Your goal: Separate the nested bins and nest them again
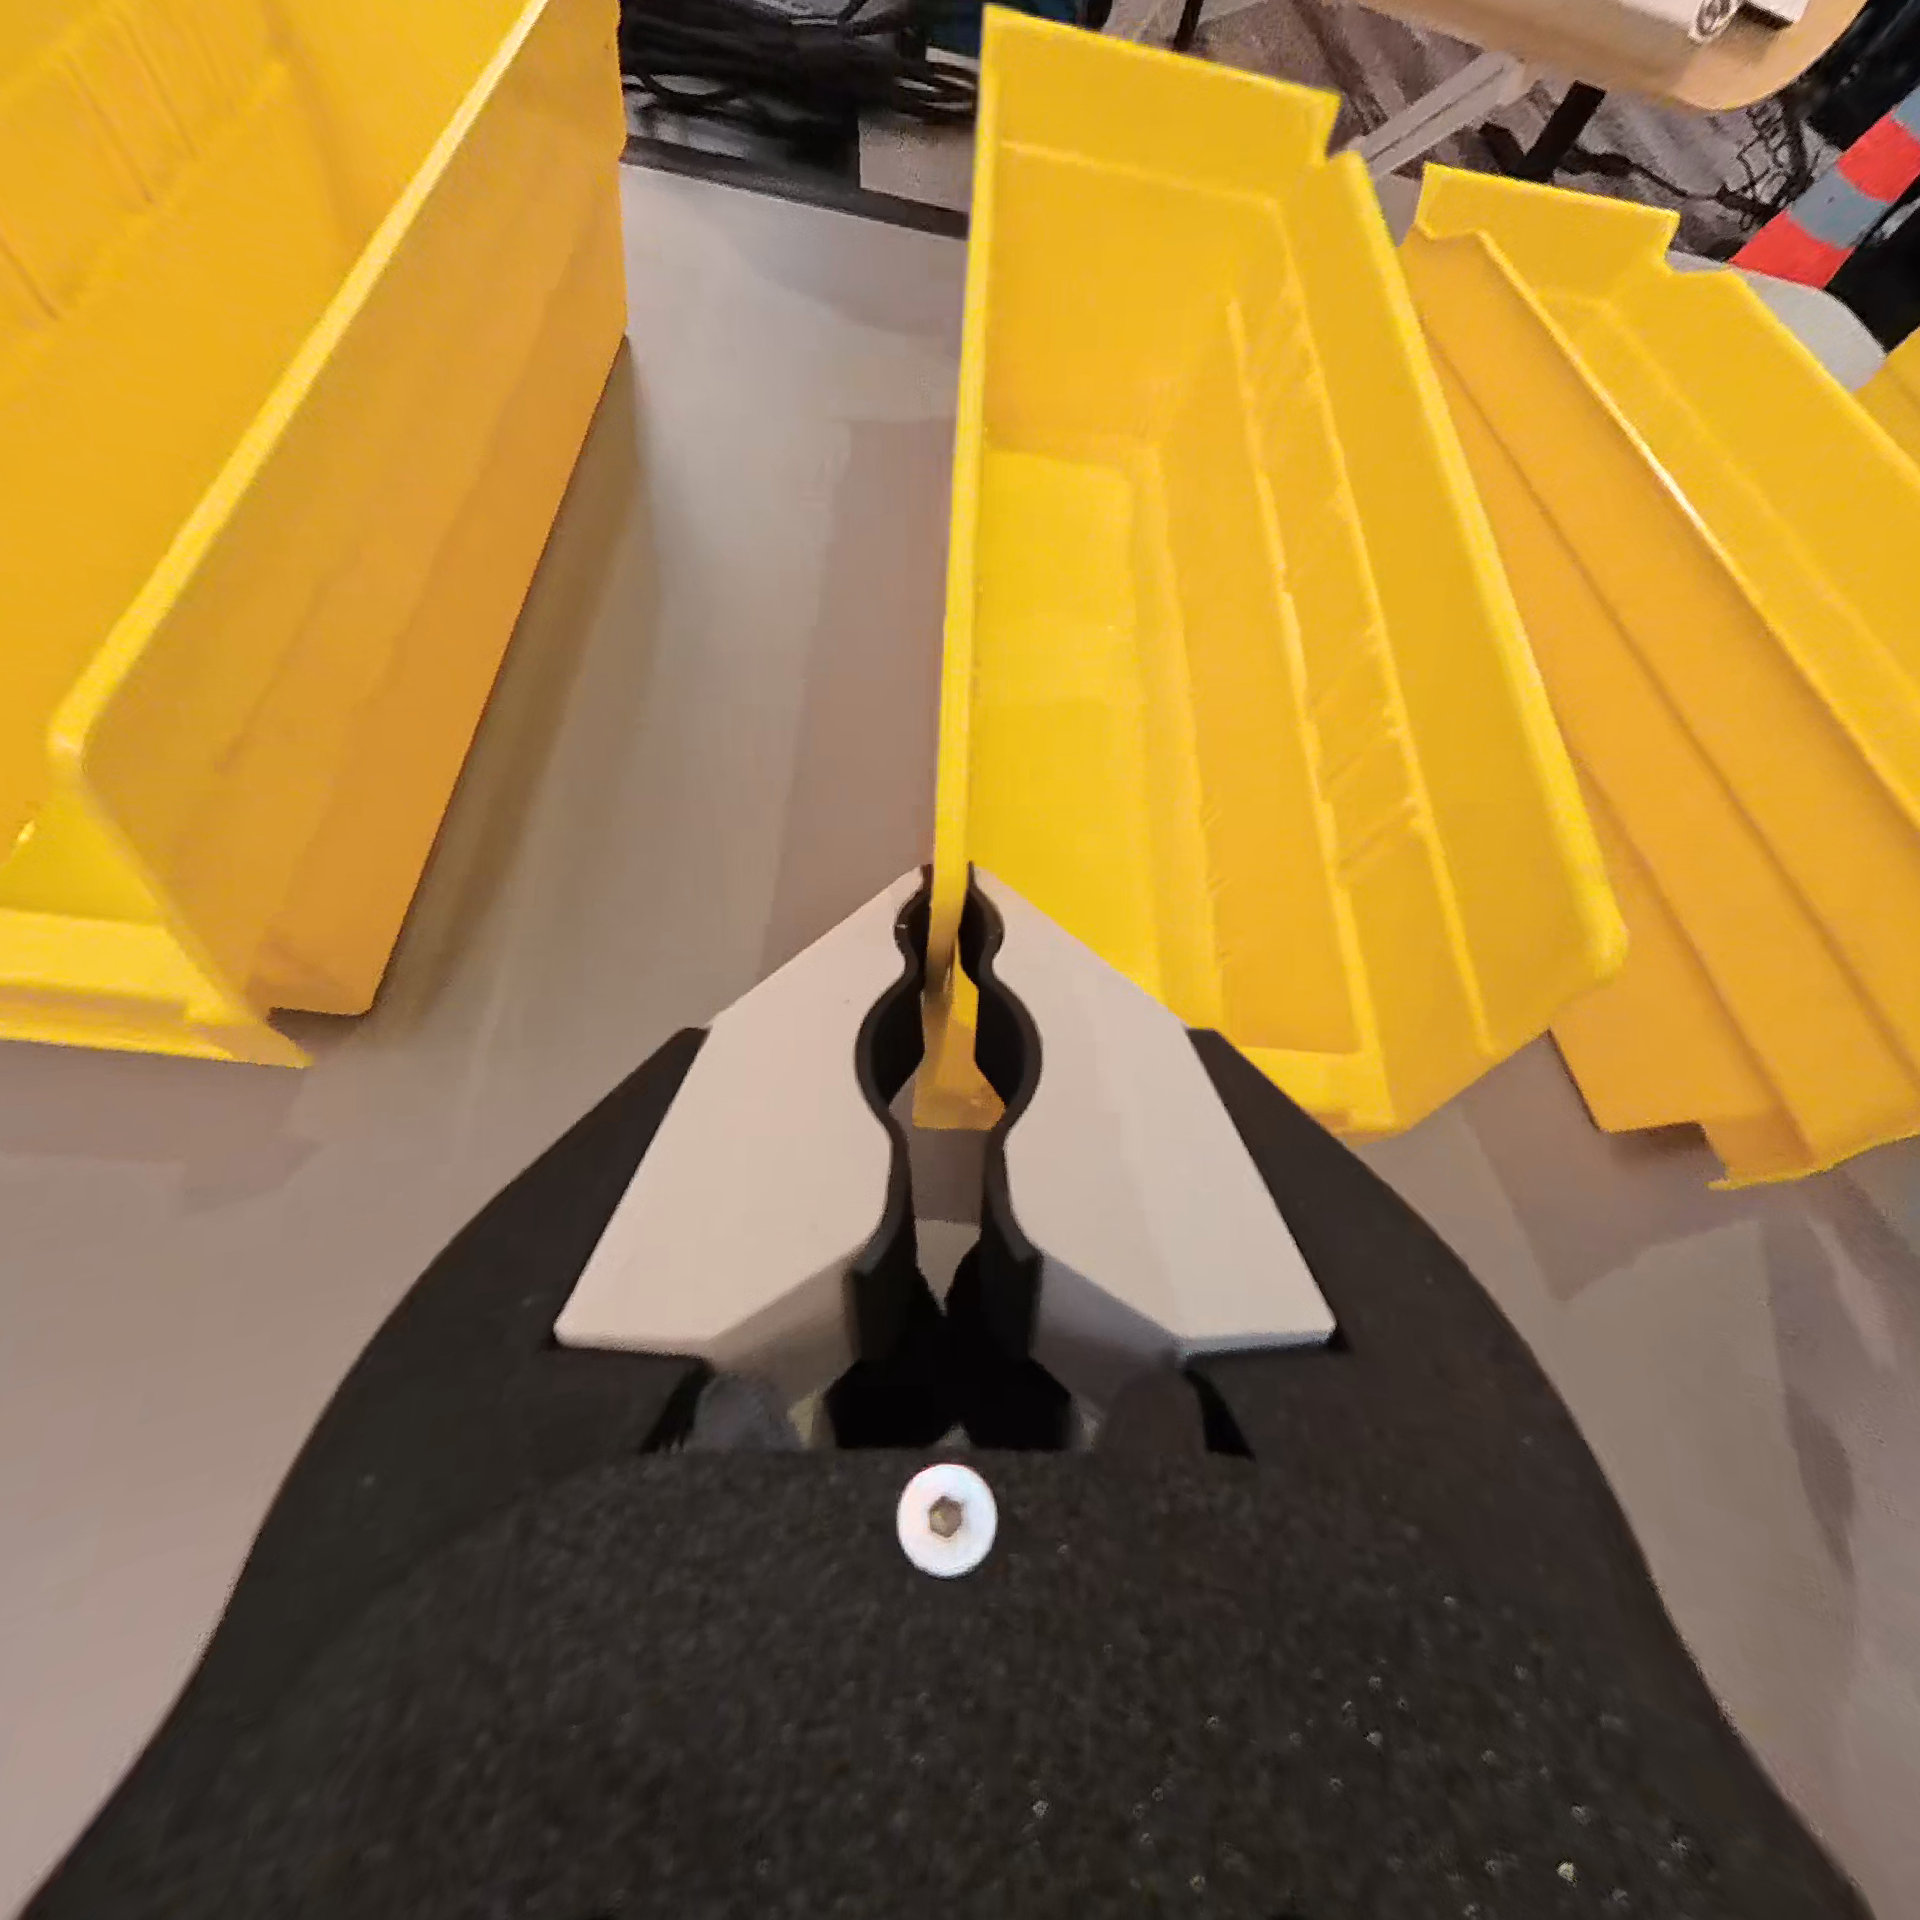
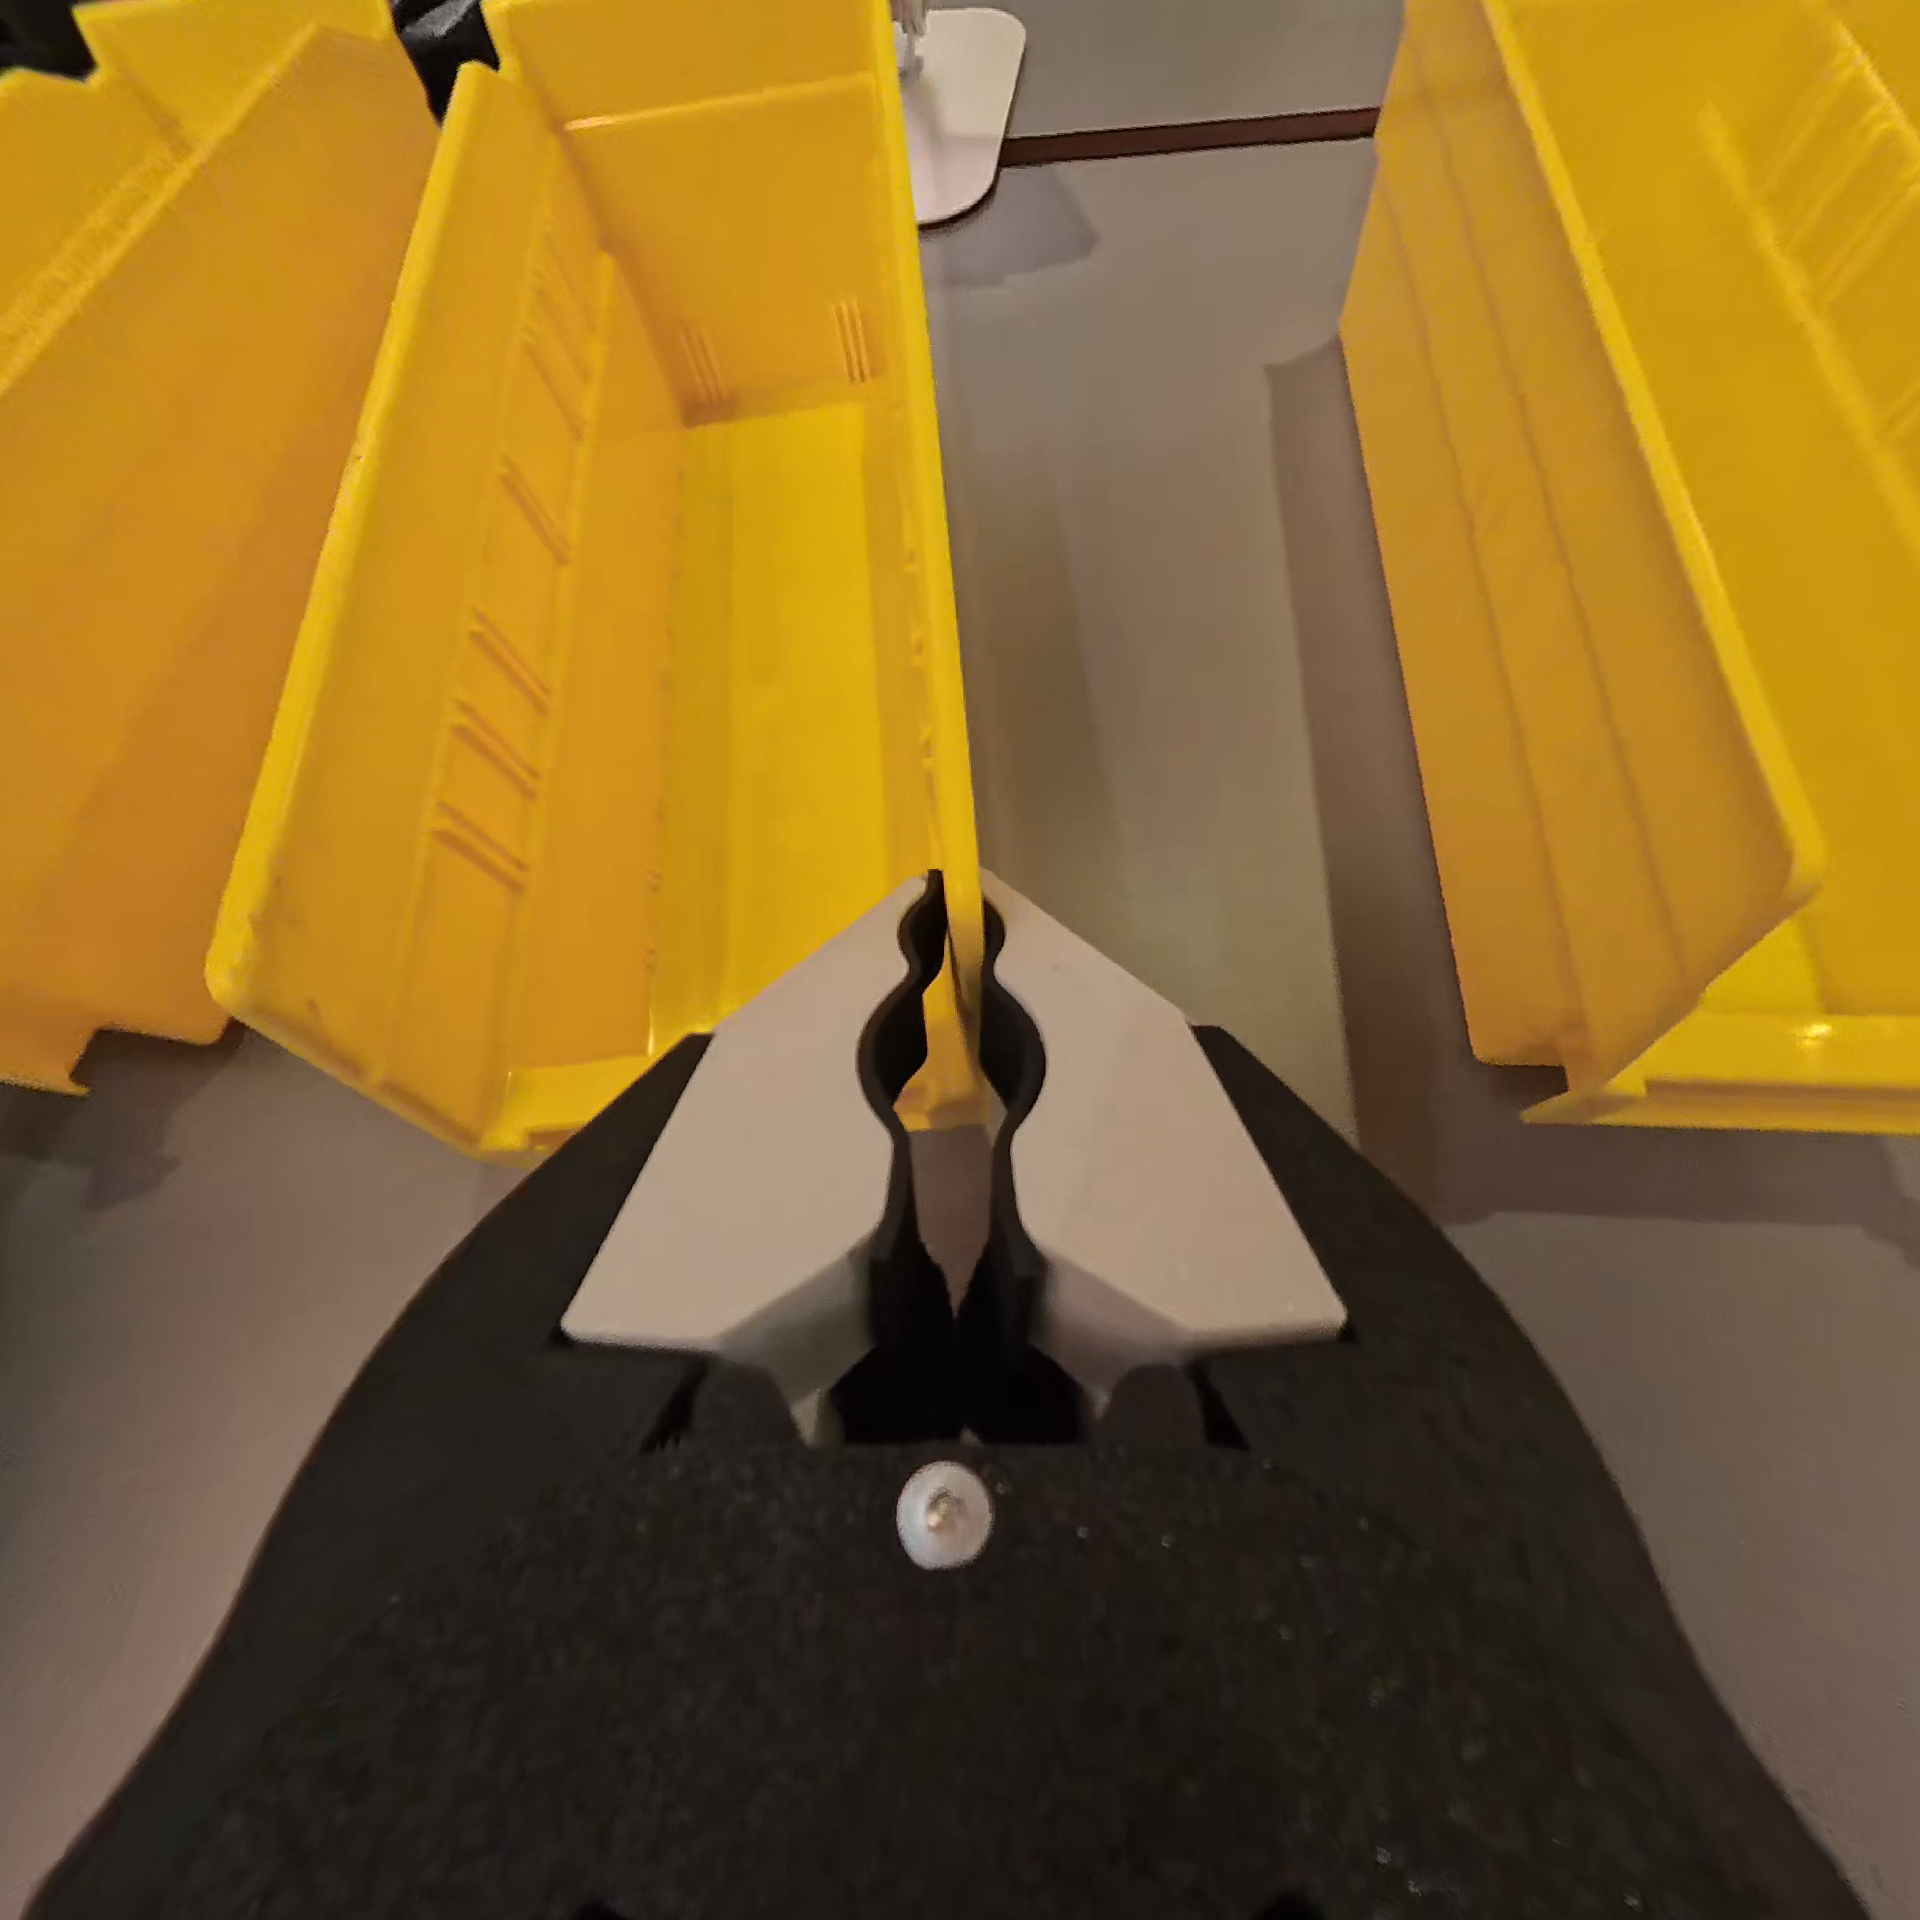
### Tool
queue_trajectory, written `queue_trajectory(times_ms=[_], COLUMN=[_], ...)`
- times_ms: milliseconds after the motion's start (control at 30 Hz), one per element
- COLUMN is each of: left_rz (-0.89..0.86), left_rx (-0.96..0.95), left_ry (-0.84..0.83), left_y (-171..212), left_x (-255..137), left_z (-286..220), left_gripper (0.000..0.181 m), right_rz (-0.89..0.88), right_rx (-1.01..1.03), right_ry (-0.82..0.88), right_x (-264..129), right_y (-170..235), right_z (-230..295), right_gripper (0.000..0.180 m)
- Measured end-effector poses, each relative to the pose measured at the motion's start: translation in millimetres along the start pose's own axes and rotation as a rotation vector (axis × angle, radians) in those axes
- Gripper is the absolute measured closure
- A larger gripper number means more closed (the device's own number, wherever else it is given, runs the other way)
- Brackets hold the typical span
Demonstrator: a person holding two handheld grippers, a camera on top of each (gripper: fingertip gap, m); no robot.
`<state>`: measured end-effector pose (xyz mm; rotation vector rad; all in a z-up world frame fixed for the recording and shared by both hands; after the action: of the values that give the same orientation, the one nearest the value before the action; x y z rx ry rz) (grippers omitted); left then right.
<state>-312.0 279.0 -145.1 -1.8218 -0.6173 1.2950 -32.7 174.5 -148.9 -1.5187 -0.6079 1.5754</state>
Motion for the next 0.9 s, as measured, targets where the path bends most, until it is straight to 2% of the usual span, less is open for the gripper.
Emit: queue_trajectory(times_ms=[200, 333, 467, 567, 600, 667, 733, 767, 800, 867, 900], left_rz=[-0.024, -0.046, -0.031, -0.120, -0.132, -0.075, -0.018, 0.034, 0.058, 0.050, 0.028], left_rx=[-0.073, -0.189, -0.199, -0.148, -0.128, -0.109, -0.075, -0.069, -0.067, -0.055, -0.048], left_ry=[-0.020, 0.119, 0.202, 0.120, 0.070, -0.004, -0.008, -0.020, 0.024, 0.125, 0.146], left_y=[1.4, 2.5, 5.4, -14.8, -23.8, -36.8, -41.7, -38.7, -37.8, -39.2, -40.5], left_x=[-0.5, -11.9, -37.3, -65.6, -69.7, -66.9, -52.7, -42.8, -33.6, -19.5, -14.1], left_z=[-5.3, -13.1, -2.9, 50.8, 79.3, 139.9, 185.3, 201.9, 207.1, 202.6, 200.0], left_gripper=[0.180, 0.151, 0.141, 0.141, 0.140, 0.120, 0.121, 0.111, 0.107, 0.116, 0.127], right_rz=[-0.049, -0.055, -0.044, -0.034, -0.037, -0.056, -0.078, -0.093, -0.107, -0.124, -0.130], right_rx=[0.047, 0.009, 0.021, -0.008, -0.014, -0.029, -0.022, -0.021, -0.024, -0.050, -0.057], right_ry=[0.046, 0.060, 0.027, -0.007, -0.028, -0.111, -0.176, -0.202, -0.214, -0.240, -0.241], right_x=[2.8, 0.9, 2.1, -0.4, -3.9, -15.6, -30.5, -38.3, -45.3, -56.5, -61.4], right_y=[-0.2, 2.1, 0.3, 0.7, 0.3, -2.5, -5.5, -8.0, -10.5, -10.0, -6.8], right_z=[-2.0, 3.4, -1.6, -3.0, -1.8, 5.2, 12.2, 15.5, 18.4, 25.5, 28.2], right_gripper=[0.178, 0.178, 0.178, 0.177, 0.169, 0.141, 0.131, 0.127, 0.125, 0.126, 0.126])
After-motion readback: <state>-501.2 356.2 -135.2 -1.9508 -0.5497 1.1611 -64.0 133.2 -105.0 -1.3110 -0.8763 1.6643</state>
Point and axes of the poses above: each gripper's, where its closed fingertips meet, x out along the fingers, y out of its underside, z = x × y across the jaws, the point moved 5 cm from there along -x, back along the fingers, and after that the axes turned 5 degrees about -y, right-handed, at the moved point
